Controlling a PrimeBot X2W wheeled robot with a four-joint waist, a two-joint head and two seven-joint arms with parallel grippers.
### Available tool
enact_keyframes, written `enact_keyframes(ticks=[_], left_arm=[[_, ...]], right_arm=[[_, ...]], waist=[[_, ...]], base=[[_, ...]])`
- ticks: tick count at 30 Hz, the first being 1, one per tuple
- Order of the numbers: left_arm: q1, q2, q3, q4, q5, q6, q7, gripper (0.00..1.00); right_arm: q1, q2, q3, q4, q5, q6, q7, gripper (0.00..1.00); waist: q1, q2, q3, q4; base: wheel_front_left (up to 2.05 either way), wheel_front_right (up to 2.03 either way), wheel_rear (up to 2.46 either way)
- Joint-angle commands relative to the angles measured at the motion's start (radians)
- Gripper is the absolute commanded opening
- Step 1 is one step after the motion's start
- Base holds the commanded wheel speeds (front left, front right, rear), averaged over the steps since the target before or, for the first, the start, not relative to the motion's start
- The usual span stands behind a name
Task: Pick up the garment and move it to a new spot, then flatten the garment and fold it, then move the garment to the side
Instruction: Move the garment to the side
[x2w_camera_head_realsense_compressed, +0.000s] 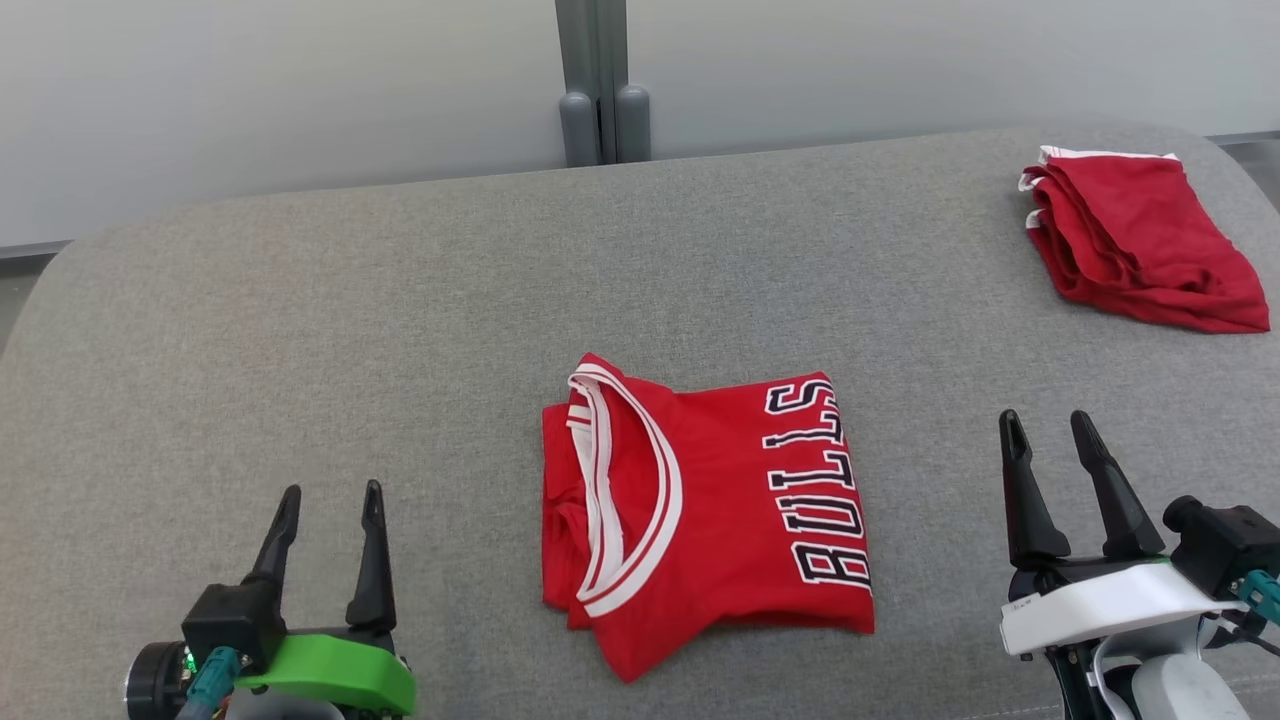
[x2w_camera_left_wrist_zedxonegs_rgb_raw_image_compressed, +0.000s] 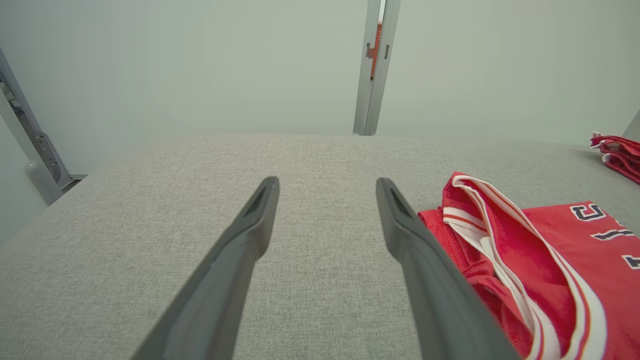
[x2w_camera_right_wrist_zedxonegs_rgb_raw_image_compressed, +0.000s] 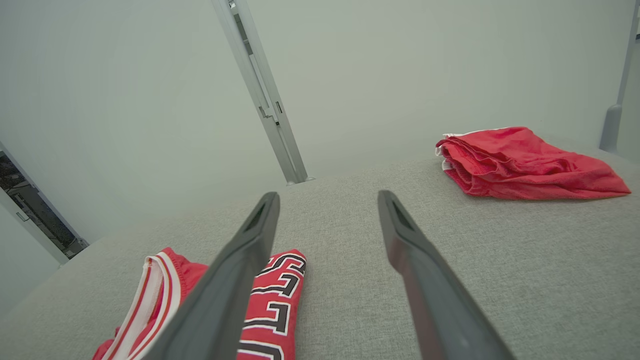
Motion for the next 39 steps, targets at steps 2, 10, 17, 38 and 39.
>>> enact_keyframes(ticks=[2,10,17,38,39], left_arm=[[0.017,0.002,-0.026,0.006,0.013,-0.009,-0.003,1.0],[0.022,0.002,-0.194,0.067,0.014,-0.027,-0.003,1.0],[0.016,0.002,-0.351,0.154,-0.001,-0.033,-0.002,1.0],[-0.073,0.003,-0.533,0.318,-0.214,-0.035,-0.001,0.04],[-0.081,0.003,-0.536,0.315,-0.216,-0.035,-0.001,0.0]], right_arm=[[0.008,0.007,-0.003,-0.011,-0.013,0.0,-0.006,1.0],[-0.009,0.017,0.007,-0.01,-0.036,0.0,-0.007,1.0],[-0.019,0.013,0.009,0.0,-0.038,0.0,-0.008,1.0],[-0.05,0.013,0.008,0.015,-0.026,0.0,-0.013,1.0],[-0.051,0.013,0.008,0.015,-0.026,0.0,-0.013,1.0]], waist=[[0.0,0.0,0.002,-0.002],[0.0,0.0,0.009,-0.008],[0.0,0.0,0.019,-0.018],[0.0,0.0,0.079,-0.058],[0.0,0.0,0.08,-0.058]], base=[[0.0,0.0,0.0],[0.0,0.0,0.0],[0.0,0.0,0.0],[0.0,0.0,0.0],[0.0,0.0,0.0]])
